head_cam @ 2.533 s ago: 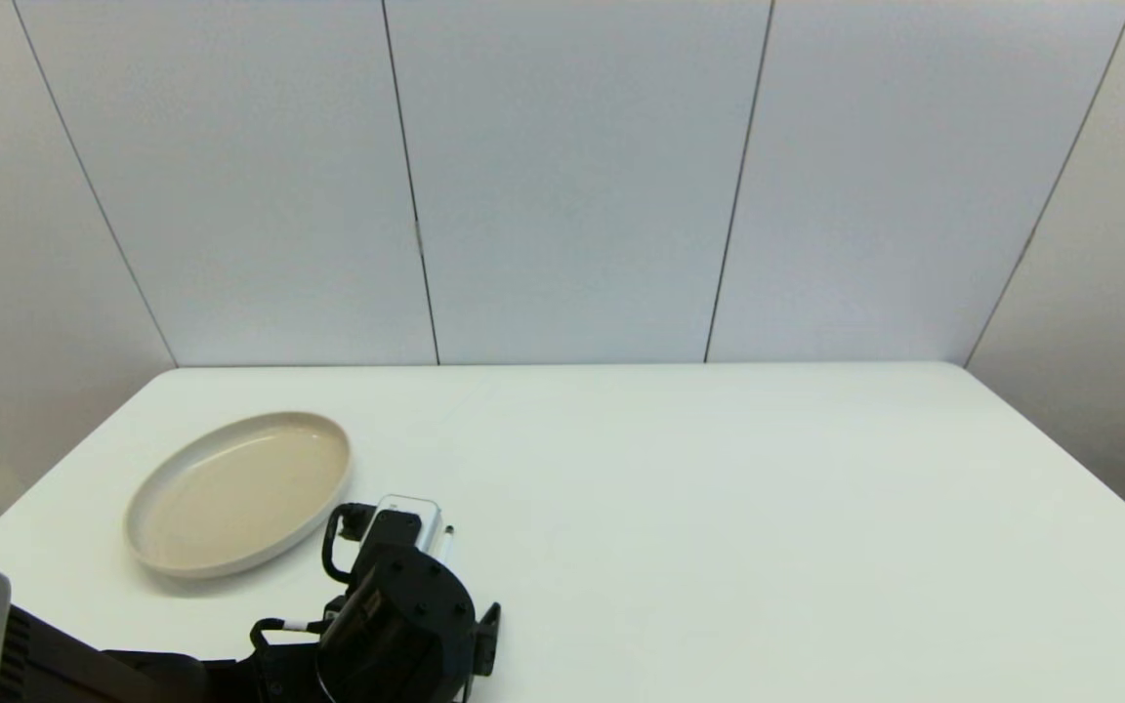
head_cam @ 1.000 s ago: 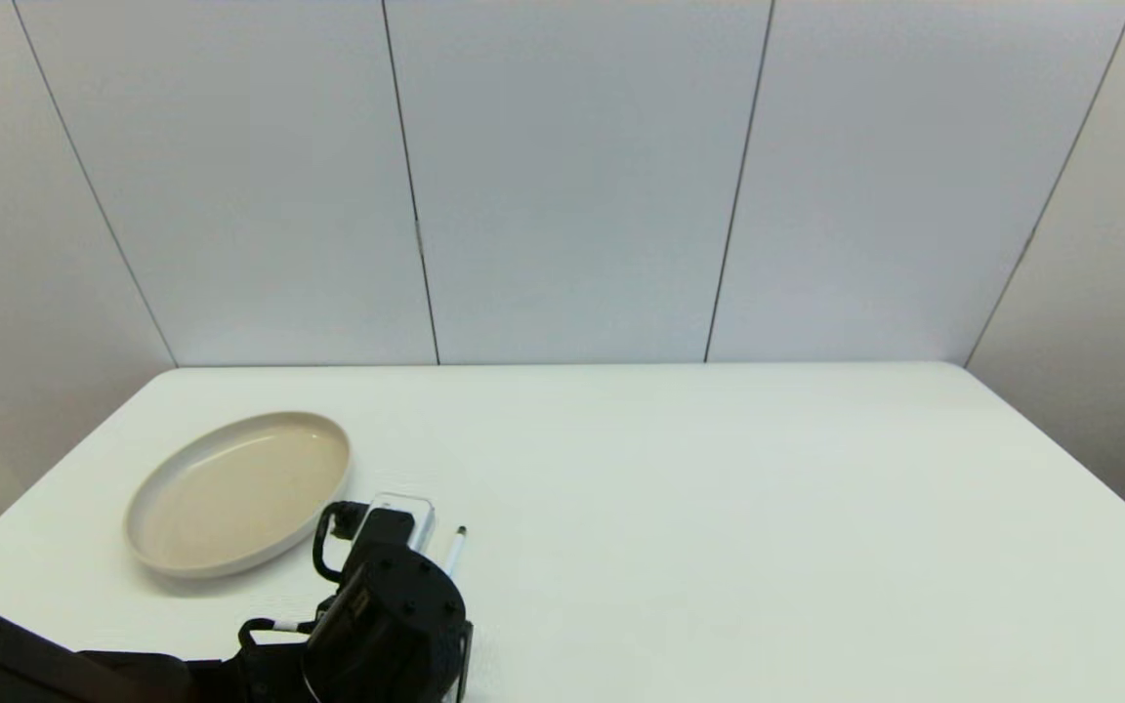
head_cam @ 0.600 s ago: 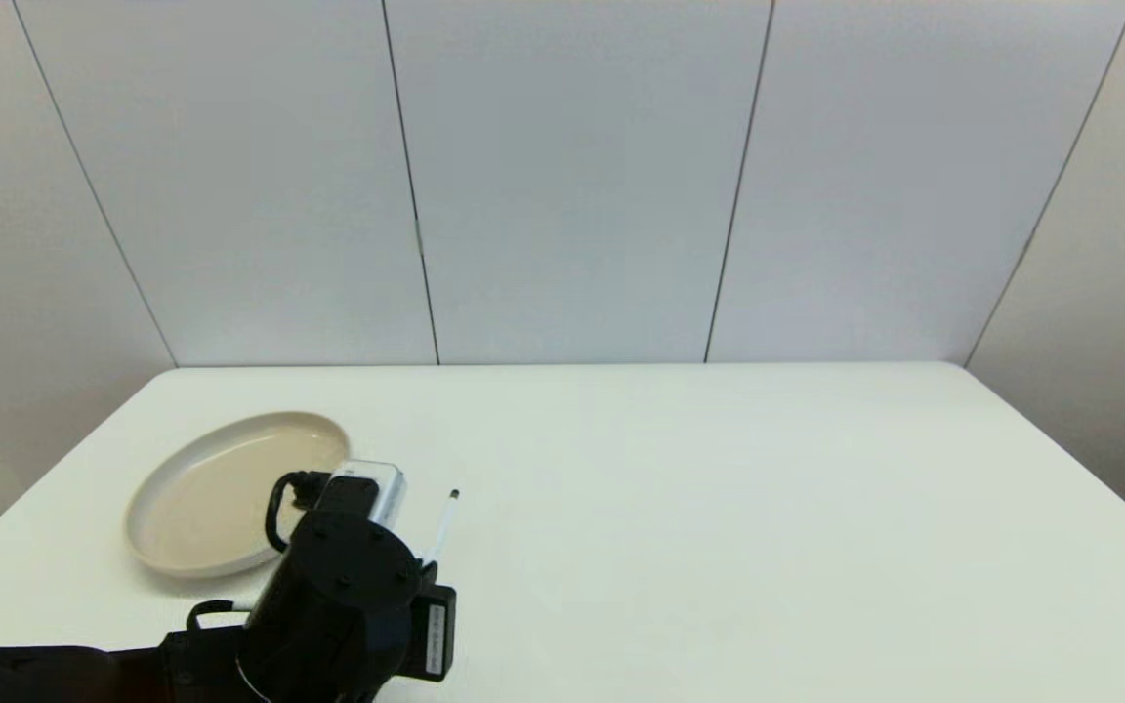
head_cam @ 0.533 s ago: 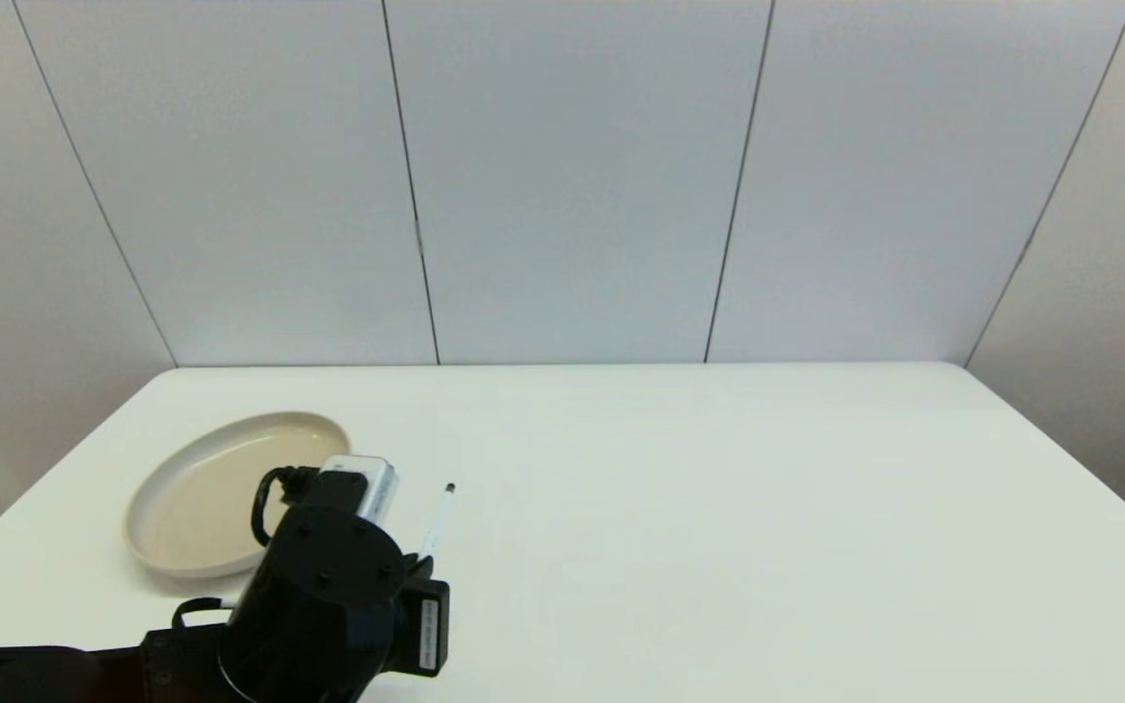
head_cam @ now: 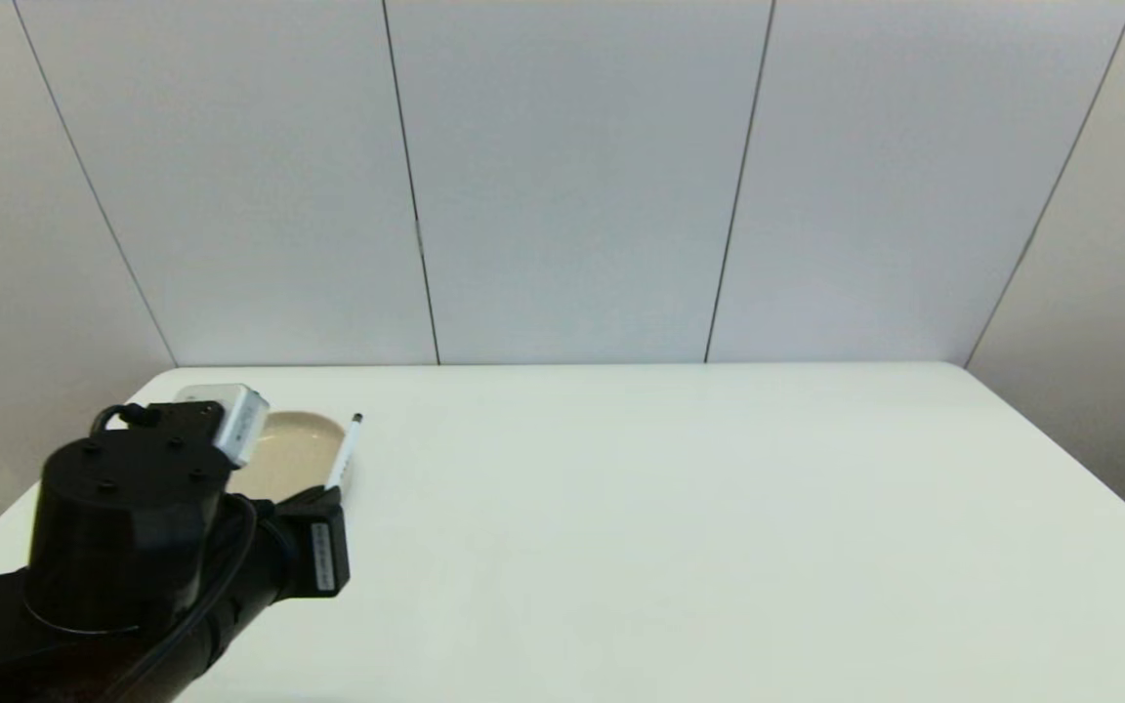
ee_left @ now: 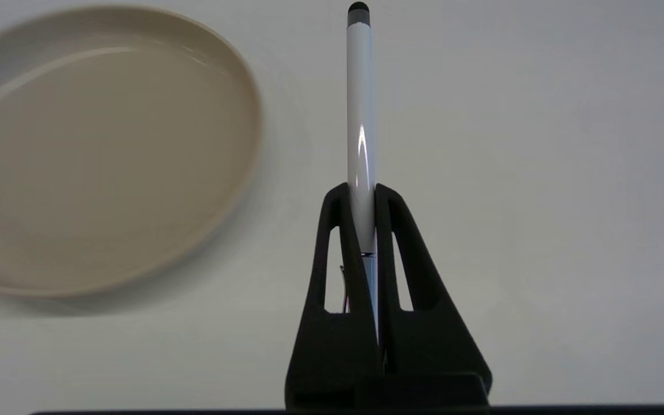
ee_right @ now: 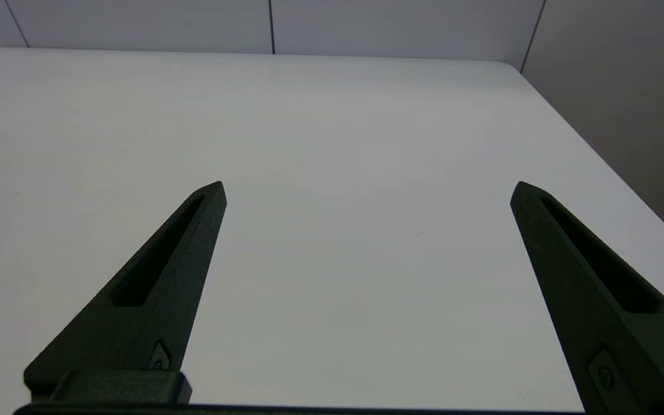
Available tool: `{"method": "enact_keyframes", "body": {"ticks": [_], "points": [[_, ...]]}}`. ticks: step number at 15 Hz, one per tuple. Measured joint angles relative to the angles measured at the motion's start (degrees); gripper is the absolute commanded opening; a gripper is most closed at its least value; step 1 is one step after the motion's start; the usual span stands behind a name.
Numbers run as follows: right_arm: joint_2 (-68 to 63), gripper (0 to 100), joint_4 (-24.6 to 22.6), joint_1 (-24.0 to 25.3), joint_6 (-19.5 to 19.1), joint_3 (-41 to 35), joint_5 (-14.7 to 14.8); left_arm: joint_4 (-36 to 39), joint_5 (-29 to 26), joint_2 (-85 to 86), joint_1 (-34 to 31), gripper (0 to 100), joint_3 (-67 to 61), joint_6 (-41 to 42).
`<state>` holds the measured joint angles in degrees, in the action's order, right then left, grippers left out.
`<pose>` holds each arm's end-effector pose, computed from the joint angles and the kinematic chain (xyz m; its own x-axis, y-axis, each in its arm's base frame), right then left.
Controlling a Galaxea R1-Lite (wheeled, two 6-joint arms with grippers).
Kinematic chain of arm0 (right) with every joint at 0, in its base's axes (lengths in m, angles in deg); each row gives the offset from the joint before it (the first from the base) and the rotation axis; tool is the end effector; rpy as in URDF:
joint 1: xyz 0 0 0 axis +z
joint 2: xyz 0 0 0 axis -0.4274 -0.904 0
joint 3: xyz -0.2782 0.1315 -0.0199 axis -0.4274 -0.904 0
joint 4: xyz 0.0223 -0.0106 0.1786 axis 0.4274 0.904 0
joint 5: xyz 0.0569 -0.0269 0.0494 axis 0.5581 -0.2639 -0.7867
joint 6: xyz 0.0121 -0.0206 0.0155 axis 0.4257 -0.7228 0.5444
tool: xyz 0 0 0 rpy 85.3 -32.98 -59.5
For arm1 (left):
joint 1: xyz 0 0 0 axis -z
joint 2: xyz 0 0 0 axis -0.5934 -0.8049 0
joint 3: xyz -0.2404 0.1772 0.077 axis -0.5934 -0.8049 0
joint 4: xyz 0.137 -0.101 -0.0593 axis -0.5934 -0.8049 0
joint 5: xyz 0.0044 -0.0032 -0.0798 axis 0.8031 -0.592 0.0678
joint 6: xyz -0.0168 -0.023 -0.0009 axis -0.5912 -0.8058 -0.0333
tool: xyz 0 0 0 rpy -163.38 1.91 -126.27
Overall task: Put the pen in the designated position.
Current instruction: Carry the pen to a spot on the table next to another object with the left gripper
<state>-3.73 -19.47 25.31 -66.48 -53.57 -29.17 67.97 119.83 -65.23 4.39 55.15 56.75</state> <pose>-0.0362 0.0004 0.0764 0.9998 0.0182 0.0050 -0.0181 0.9995 -0.0260 0.1566 -0.1153 0.1660 0.9110 -0.0911 -0.4022 0.0660 0.9949 -0.0759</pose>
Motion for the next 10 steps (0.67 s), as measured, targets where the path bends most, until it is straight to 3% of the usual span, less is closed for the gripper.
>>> {"method": "enact_keyframes", "body": {"ticks": [10], "points": [[0.0, 100, 0.0, 0.0, 0.0, 0.0, 0.0, 0.1, -0.1, 7.8, -25.6, 0, 1.5, 11.1]]}}
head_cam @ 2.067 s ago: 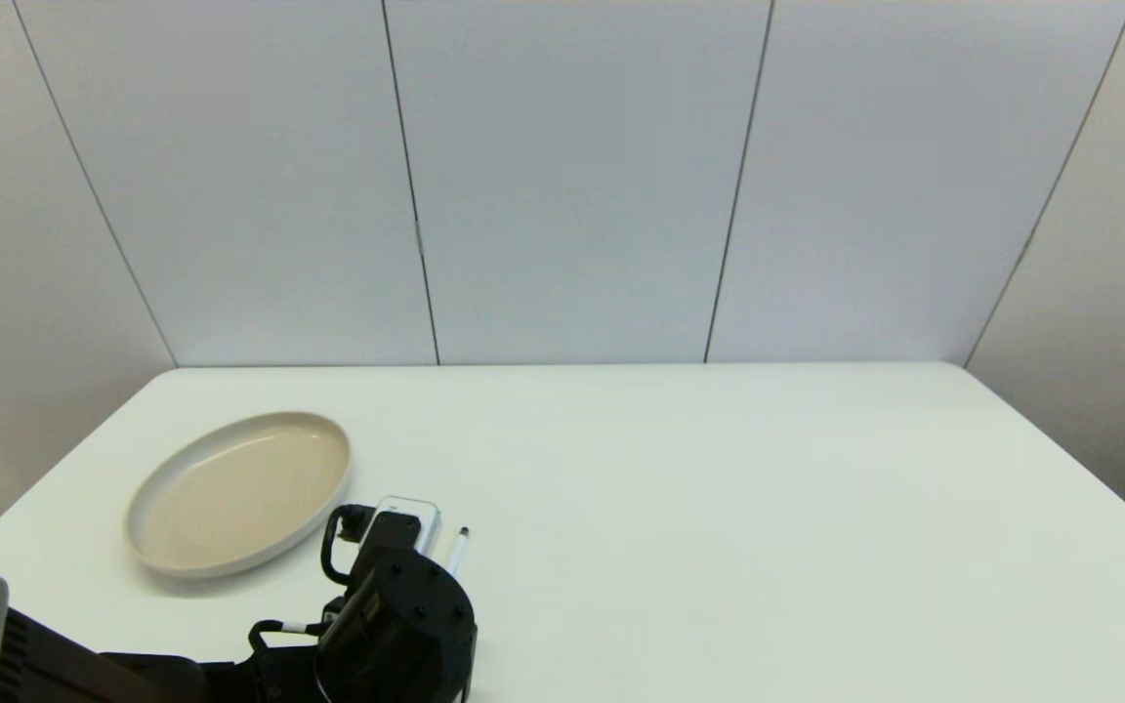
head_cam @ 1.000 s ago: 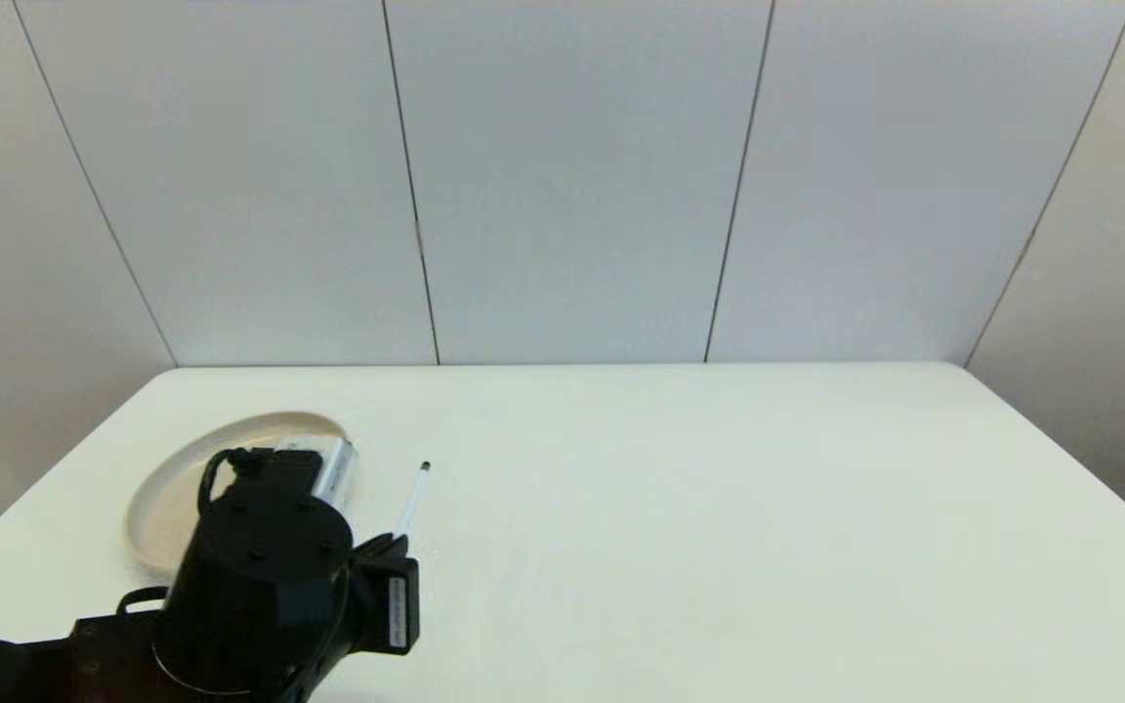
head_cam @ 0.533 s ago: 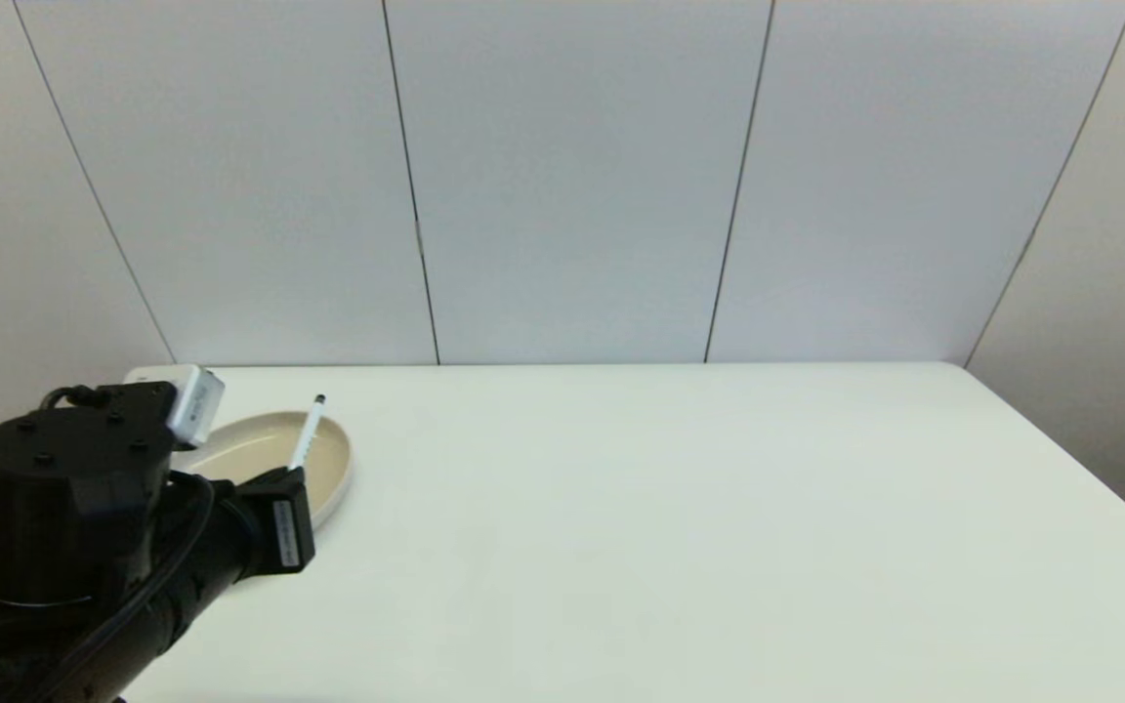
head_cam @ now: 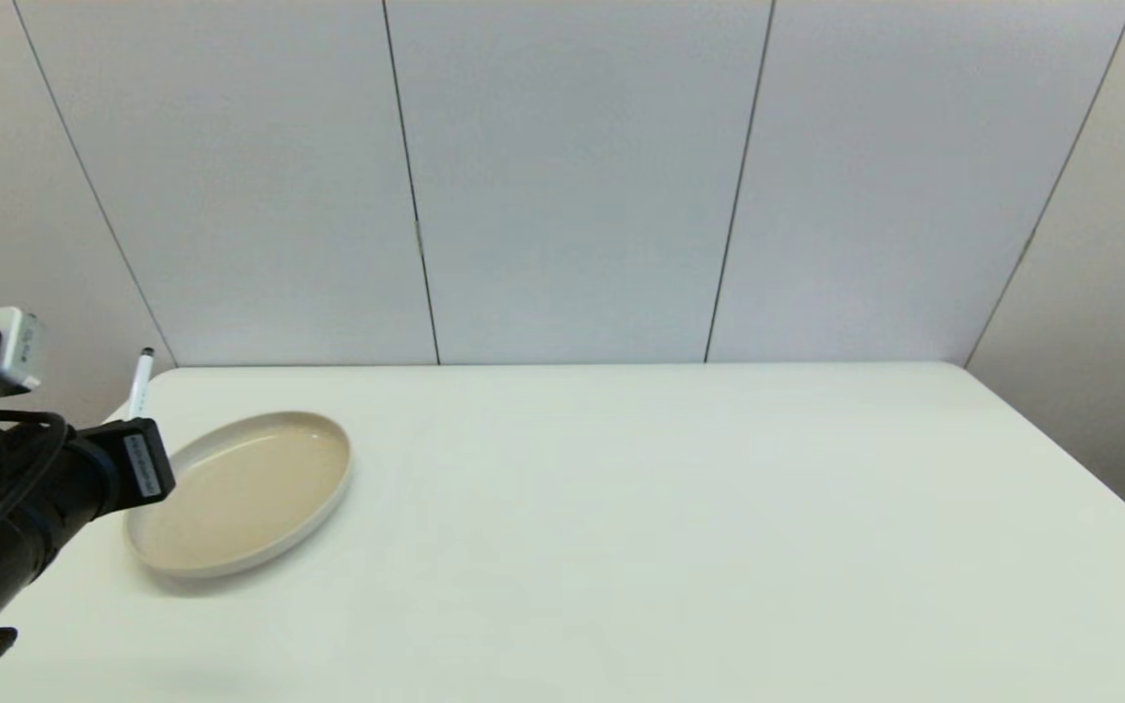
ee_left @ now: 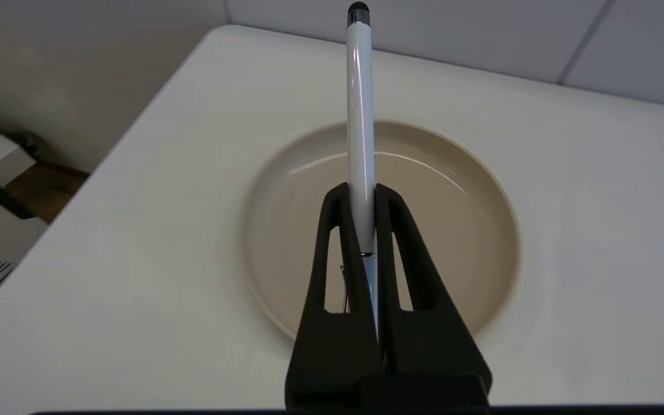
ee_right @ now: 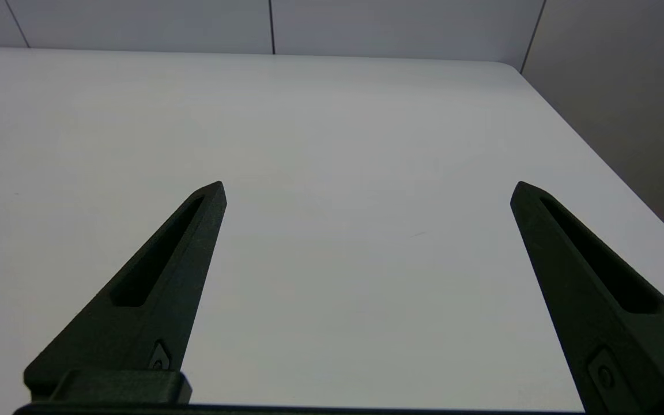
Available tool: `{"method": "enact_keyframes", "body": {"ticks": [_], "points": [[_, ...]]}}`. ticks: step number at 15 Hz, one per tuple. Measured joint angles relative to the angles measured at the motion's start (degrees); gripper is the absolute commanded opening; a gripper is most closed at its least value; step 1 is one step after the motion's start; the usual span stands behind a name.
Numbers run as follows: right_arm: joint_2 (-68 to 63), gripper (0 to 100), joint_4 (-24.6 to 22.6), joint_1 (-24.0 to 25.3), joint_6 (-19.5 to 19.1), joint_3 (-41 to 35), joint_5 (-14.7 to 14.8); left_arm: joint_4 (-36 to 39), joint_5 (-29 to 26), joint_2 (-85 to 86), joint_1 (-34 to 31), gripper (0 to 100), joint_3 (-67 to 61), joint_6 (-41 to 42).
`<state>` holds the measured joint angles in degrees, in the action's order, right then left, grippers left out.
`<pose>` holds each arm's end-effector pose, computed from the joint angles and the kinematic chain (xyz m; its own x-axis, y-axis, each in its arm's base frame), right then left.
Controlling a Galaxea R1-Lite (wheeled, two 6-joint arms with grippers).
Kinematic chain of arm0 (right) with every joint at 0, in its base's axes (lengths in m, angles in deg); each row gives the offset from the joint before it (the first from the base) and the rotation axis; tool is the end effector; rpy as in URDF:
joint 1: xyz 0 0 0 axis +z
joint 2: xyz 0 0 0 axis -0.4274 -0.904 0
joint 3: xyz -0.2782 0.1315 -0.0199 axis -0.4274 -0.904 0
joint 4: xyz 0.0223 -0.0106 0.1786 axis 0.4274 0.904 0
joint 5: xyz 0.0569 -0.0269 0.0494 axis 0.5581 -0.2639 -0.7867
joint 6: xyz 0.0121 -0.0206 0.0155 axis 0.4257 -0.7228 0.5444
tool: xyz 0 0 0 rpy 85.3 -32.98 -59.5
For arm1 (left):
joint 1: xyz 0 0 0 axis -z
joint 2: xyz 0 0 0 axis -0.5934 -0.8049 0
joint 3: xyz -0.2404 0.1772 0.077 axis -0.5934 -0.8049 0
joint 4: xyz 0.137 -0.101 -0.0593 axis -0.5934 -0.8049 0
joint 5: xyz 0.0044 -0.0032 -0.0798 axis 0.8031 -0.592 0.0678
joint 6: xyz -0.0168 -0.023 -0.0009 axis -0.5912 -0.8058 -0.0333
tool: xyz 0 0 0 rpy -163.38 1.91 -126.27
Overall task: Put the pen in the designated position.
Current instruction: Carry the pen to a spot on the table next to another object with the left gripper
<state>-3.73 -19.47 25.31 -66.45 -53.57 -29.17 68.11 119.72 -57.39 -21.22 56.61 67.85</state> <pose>-0.0362 0.0004 0.0764 0.9998 0.0182 0.0050 -0.0181 0.9995 -0.0254 0.1699 -0.0306 0.1980 0.9153 0.2952 -0.2742 -0.3038 0.9527 0.0116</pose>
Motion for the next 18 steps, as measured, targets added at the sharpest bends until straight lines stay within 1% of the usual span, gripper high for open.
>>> {"method": "enact_keyframes", "body": {"ticks": [3, 7, 10, 15, 18], "points": [[0.0, 100, 0.0, 0.0, 0.0, 0.0, 0.0, 0.1, 0.0, 0.2, -4.8, 0, 1.9, 1.5], [0.0, 100, 0.0, 0.0, 0.0, 0.0, 0.0, 0.2, -0.1, -0.5, -11.7, 0, 5.9, 6.5], [0.0, 100, 0.0, 0.0, 0.0, 0.0, 0.0, 0.2, -0.1, -2.2, -14.6, 0, 9.5, 7.9], [0.0, 100, 0.0, 0.0, 0.0, 0.0, 0.0, -0.3, -0.4, -6.5, -19.1, 0, 18.6, 13.0], [0.0, 100, 0.0, 0.0, 0.0, 0.0, 0.0, -1.9, -3.2, -8.8, -21.5, 0, 24.6, 17.8]]}}
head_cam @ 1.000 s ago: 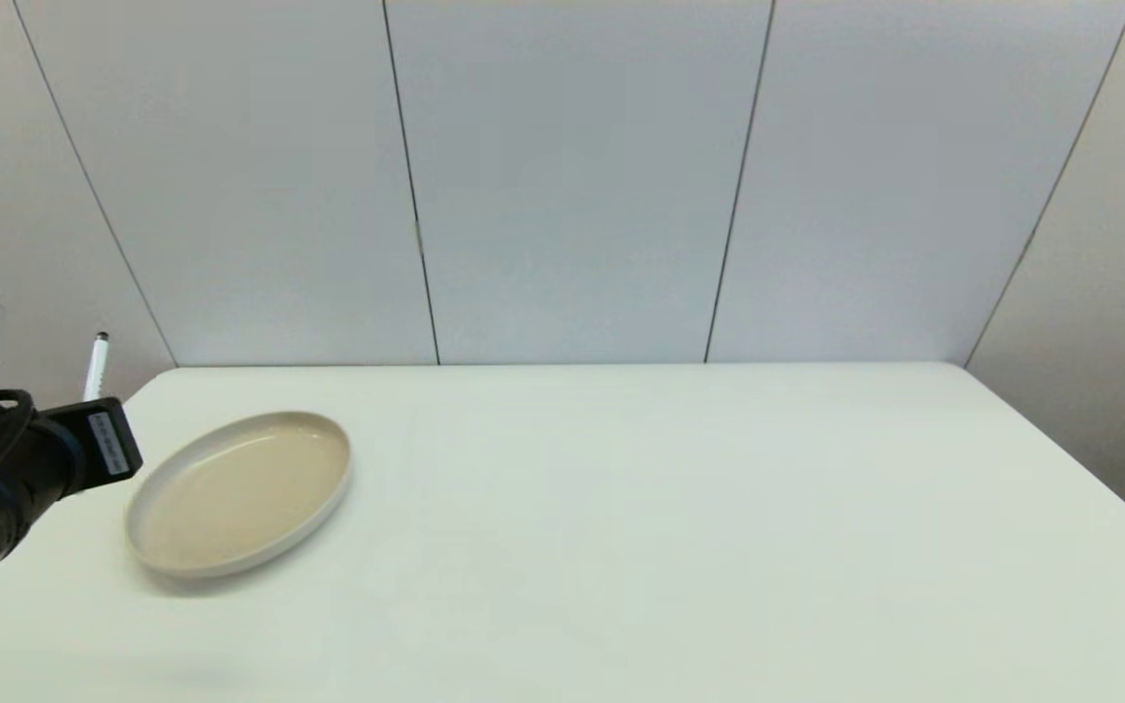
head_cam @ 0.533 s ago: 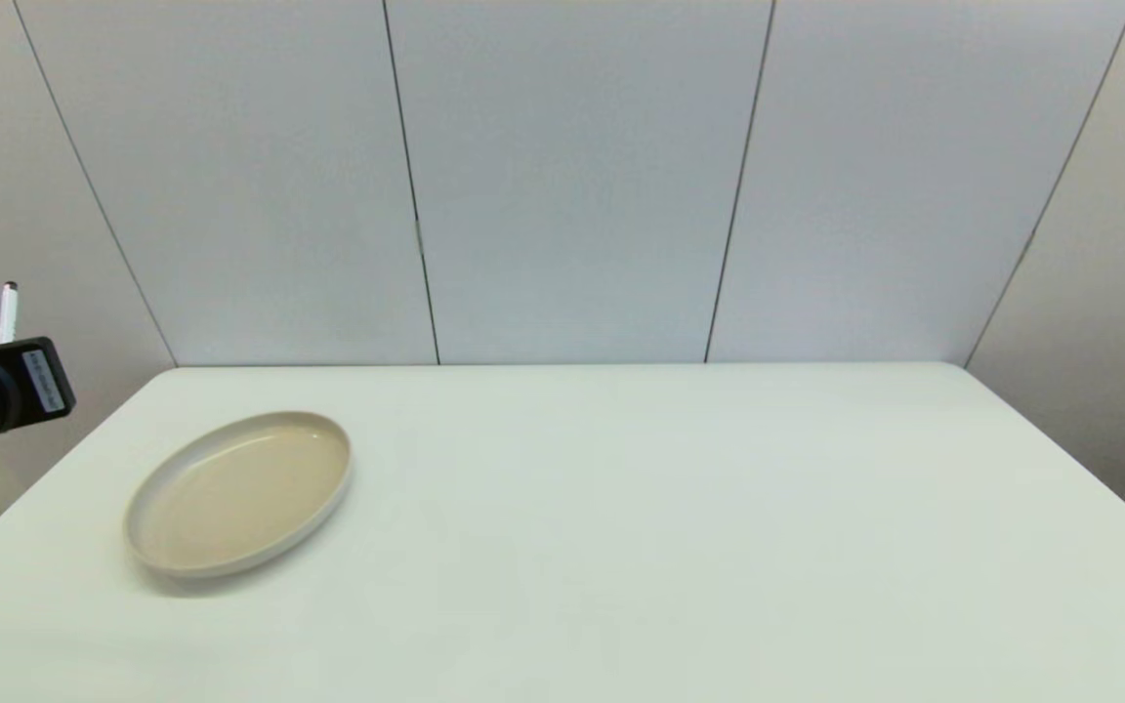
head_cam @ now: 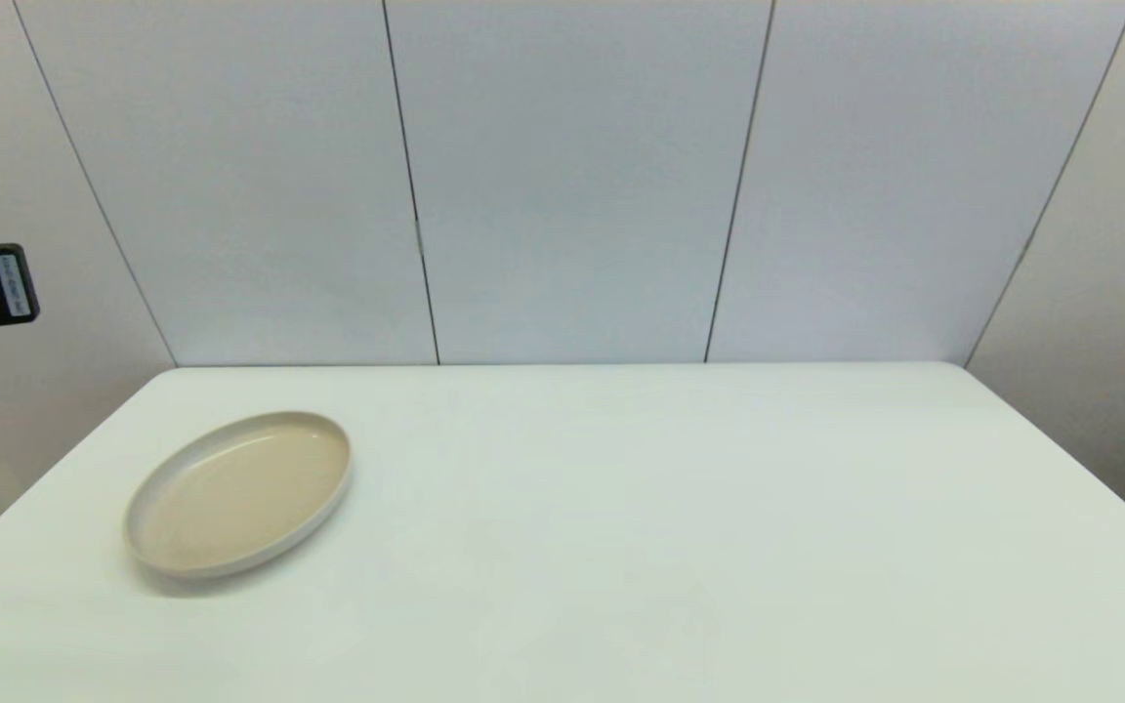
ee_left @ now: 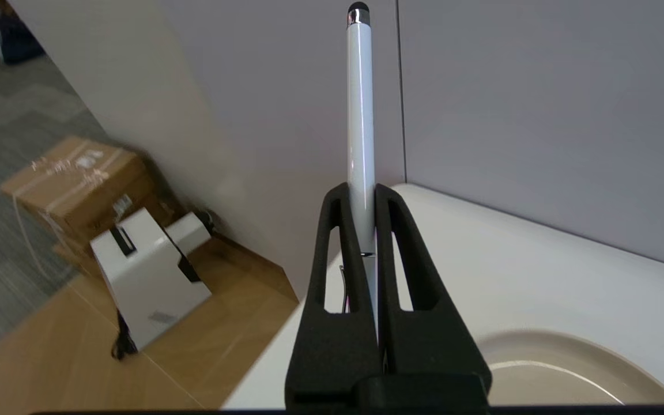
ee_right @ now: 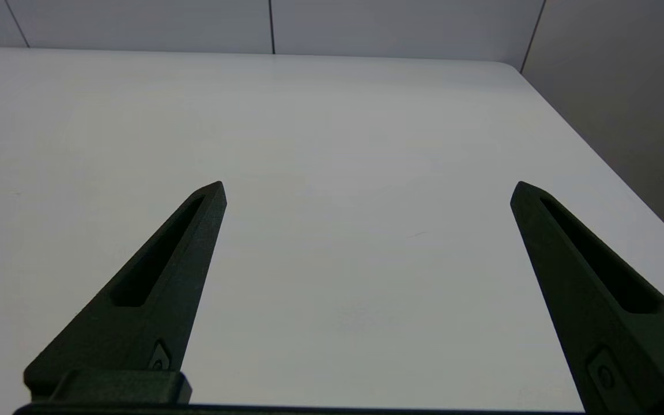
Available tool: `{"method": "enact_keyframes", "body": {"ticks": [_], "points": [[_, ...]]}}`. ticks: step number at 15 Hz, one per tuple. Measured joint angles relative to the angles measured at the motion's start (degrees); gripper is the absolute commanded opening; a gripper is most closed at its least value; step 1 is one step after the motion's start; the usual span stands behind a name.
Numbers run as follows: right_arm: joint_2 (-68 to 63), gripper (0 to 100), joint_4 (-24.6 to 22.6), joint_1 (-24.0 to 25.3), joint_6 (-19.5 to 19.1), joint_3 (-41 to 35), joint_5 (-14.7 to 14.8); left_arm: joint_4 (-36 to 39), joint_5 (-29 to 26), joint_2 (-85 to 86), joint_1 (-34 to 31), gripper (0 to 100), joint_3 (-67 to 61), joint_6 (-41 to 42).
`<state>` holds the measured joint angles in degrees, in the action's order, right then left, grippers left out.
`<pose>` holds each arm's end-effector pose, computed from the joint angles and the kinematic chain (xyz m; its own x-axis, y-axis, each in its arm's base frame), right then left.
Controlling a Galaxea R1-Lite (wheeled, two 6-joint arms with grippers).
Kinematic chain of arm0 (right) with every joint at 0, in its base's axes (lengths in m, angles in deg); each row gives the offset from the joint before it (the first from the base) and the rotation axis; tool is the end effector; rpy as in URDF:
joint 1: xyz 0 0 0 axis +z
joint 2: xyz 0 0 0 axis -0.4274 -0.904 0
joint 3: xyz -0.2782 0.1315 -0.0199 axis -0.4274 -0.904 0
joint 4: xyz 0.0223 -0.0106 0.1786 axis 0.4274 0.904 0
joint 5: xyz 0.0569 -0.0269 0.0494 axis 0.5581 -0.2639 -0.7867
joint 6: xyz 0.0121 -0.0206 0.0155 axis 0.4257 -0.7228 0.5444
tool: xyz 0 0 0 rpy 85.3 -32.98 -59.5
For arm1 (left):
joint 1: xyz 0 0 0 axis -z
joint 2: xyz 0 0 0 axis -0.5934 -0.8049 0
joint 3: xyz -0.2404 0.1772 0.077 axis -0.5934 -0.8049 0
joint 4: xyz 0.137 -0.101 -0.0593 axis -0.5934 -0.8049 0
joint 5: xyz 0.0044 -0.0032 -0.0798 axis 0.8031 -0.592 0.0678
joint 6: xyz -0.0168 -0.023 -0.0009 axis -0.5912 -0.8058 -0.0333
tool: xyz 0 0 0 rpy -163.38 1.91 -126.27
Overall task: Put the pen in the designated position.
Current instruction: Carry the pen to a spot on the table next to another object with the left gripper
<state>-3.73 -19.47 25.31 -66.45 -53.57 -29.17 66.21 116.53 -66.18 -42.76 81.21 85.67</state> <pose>-0.0362 0.0004 0.0764 0.9998 0.0182 0.0050 -0.0181 0.9995 -0.0254 0.2313 0.0394 0.2823 0.8179 0.5705 -0.0747 -0.5507 0.8138 0.1855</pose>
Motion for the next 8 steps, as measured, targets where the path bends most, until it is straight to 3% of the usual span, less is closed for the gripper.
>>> {"method": "enact_keyframes", "body": {"ticks": [8], "points": [[0.0, 100, 0.0, 0.0, 0.0, 0.0, 0.0, -3.0, -25.4, -8.1, -10.2, 0, 8.8, 14.6]]}}
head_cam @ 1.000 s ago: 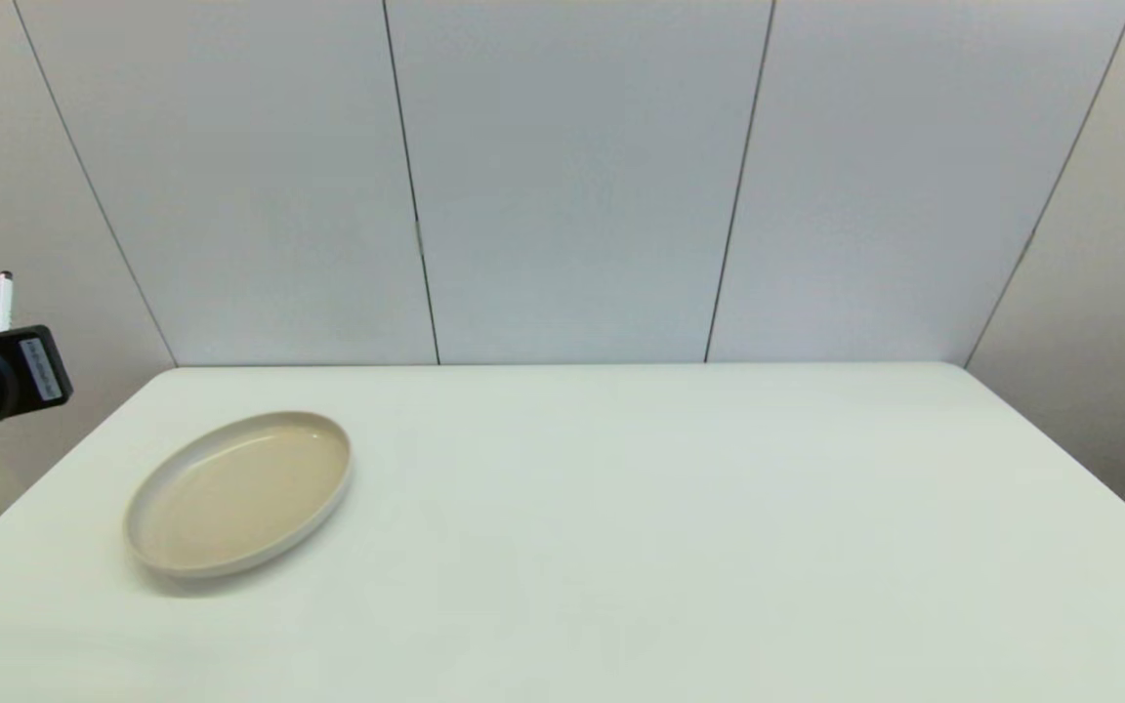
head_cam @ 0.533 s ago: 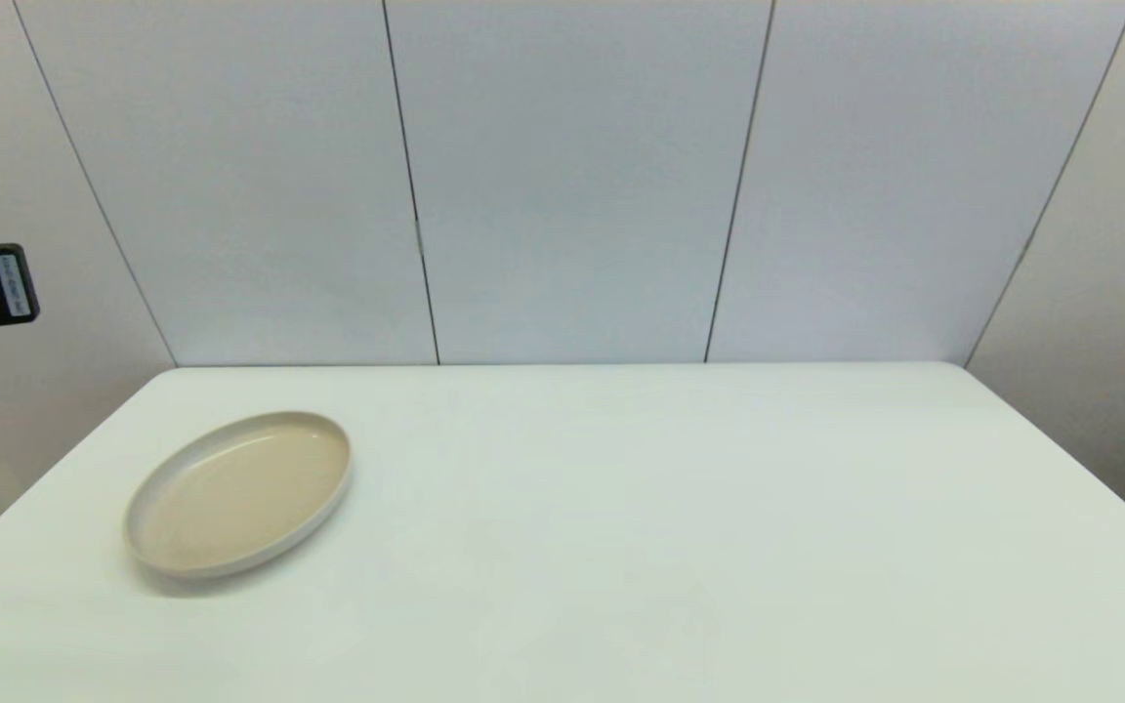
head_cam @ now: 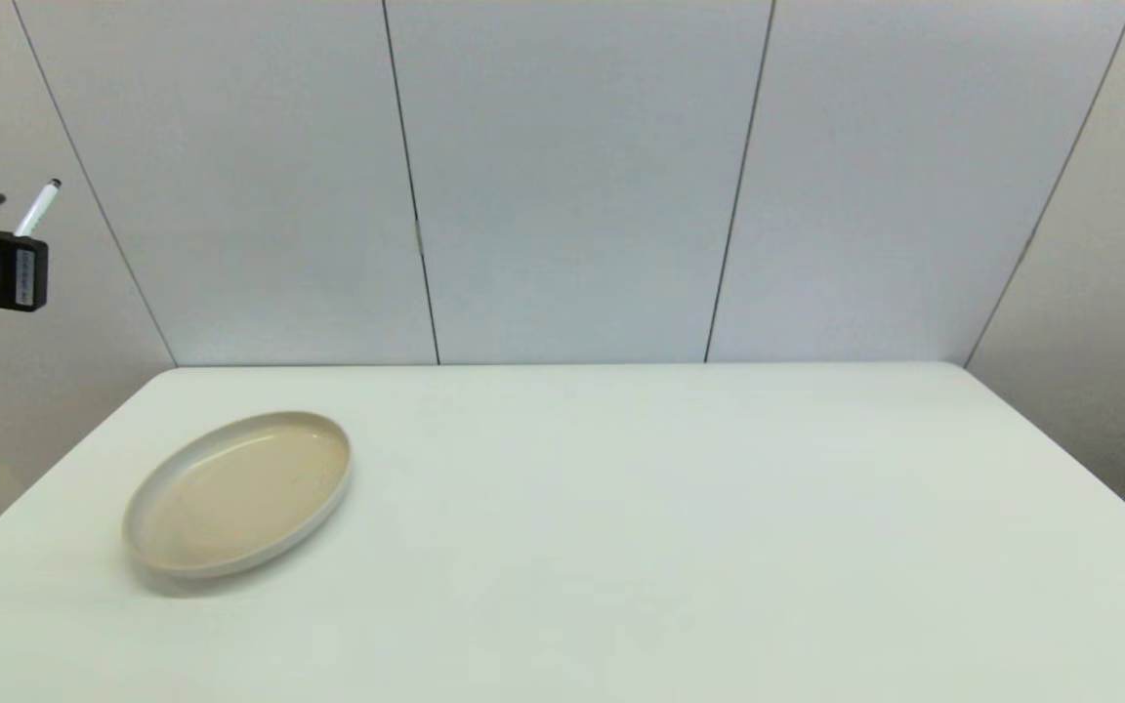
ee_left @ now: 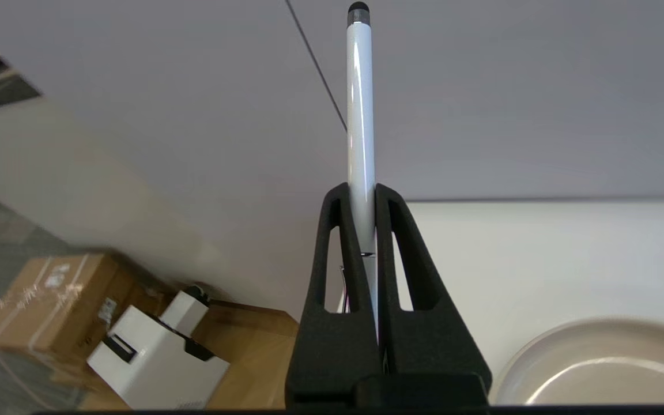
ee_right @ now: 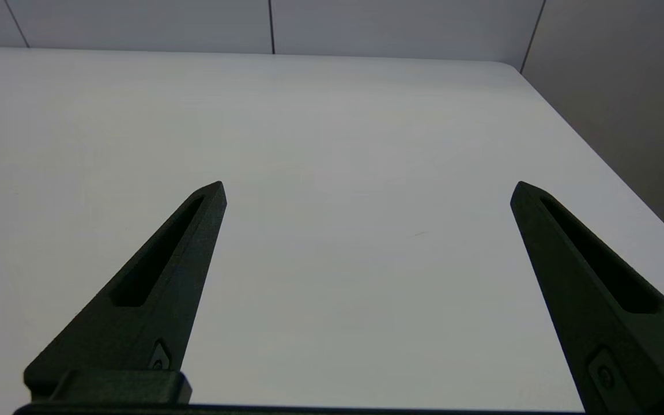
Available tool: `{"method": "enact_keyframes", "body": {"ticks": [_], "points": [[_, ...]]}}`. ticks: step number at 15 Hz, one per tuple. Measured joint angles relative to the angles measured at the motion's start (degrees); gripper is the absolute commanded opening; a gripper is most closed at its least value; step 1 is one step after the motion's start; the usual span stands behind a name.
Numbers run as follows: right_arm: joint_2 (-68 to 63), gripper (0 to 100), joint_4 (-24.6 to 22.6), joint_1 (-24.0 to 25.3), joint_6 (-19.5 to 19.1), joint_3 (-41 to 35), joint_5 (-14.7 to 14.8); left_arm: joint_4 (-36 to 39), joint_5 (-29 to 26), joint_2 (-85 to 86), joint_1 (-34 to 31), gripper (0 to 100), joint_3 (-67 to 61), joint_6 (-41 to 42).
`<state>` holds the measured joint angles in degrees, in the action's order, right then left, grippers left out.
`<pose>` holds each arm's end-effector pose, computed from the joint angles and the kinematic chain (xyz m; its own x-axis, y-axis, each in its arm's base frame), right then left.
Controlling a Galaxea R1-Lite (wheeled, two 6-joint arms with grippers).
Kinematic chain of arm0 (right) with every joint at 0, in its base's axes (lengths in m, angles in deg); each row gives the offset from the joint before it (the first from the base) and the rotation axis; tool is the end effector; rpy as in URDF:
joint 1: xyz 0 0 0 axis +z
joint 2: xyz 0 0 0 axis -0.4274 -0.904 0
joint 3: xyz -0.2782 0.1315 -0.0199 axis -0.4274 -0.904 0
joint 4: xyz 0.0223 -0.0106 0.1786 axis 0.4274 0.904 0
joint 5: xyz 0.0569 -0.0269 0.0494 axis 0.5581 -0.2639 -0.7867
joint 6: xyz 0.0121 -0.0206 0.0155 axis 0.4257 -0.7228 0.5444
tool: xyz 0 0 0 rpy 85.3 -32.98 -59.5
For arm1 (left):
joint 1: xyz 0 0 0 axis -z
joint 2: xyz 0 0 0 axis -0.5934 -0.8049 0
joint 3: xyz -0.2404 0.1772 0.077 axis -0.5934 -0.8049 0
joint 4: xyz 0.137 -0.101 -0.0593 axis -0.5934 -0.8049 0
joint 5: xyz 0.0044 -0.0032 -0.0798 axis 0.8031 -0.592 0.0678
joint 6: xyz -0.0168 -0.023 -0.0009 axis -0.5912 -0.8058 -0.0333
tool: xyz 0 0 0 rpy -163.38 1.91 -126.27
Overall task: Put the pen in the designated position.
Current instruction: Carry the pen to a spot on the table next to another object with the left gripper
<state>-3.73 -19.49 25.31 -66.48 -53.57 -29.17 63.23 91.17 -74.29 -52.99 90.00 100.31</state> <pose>-0.0362 0.0004 0.0765 0.9998 0.0182 0.0053 -0.0180 0.9995 -0.0260 0.2686 0.0816 0.2839 0.9341 0.3345 -0.1247 -0.2627 0.8806 0.3945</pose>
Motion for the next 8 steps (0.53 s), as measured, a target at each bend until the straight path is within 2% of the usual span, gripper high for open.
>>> {"method": "enact_keyframes", "body": {"ticks": [2, 8], "points": [[0.0, 100, 0.0, 0.0, 0.0, 0.0, 0.0, -2.1, -2.8, -1.9, -2.3, 0, 0.2, 3.5], [0.0, 100, 0.0, 0.0, 0.0, 0.0, 0.0, -2.7, -5.2, -7.1, -5.4, 0, -0.5, 3.3]]}}
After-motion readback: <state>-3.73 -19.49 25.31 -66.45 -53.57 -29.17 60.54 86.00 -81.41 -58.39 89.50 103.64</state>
